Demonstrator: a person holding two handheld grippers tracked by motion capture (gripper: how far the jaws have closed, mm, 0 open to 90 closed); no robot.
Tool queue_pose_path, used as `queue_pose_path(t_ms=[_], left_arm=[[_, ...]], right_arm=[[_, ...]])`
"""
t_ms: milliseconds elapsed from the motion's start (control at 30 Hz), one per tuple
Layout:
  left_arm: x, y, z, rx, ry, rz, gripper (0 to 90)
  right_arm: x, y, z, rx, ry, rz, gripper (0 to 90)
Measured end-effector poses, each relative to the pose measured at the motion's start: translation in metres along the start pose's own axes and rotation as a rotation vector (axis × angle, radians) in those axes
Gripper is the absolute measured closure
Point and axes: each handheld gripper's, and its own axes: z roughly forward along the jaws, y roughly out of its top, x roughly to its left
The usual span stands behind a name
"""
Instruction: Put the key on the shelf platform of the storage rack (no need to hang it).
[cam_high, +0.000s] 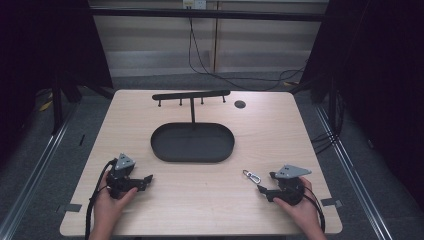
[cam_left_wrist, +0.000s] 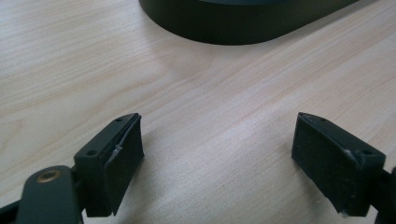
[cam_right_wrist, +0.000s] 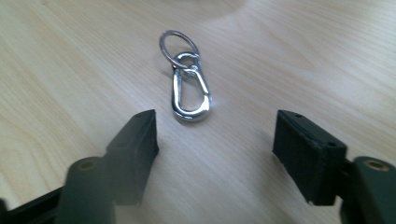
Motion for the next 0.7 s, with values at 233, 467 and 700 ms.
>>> queue_pose_path(t_ms=[233,467,700], left_arm=[[0.0,0.0,0.0,0.0,0.0,0.0,16.2],[0.0,0.0,0.0,0.001,-0.001,0.0,16.2],[0.0,0.0,0.0,0.001,-0.001,0.0,16.2]], right_arm=[[0.005,0.01,0.006,0.001,0.04,-0.009,40.8],[0.006,0.017,0.012,0.011,0.039,-0.002,46.8],[0.008,0.022,0.016,0.009,0.028,-0.005,50.2]])
